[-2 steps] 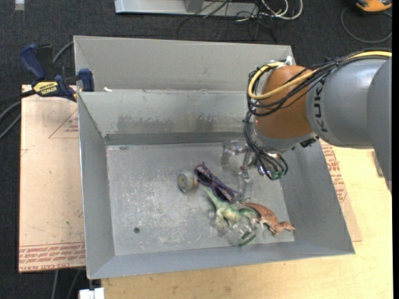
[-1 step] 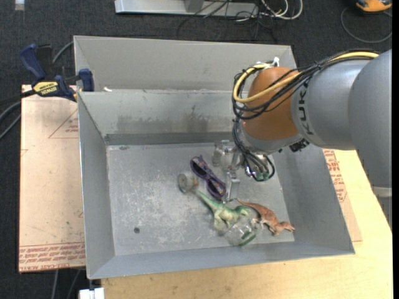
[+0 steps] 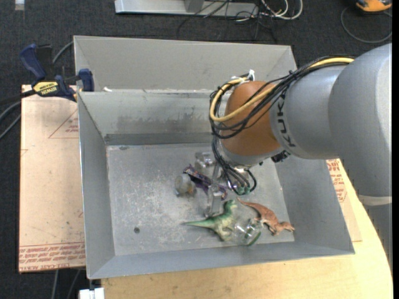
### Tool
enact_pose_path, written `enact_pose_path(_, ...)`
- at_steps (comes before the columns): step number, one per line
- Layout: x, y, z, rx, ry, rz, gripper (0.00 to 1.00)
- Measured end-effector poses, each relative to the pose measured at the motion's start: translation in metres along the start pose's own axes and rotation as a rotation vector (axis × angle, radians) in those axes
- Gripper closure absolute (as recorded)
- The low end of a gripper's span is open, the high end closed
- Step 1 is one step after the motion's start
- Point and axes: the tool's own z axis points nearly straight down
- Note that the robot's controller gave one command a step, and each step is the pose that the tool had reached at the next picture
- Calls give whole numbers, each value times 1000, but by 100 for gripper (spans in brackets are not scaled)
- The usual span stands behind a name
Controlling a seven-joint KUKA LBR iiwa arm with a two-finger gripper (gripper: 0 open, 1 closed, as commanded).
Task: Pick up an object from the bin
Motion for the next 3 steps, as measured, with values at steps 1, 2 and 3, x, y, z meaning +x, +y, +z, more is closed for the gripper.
enact_pose_path(1,0,-14,-1,1,-4,-495,100)
enact_pose_path(2,0,-14,-1,1,-4,-495,100)
enact_pose_path(3,-13,-2,-148,0,-8,-484,100)
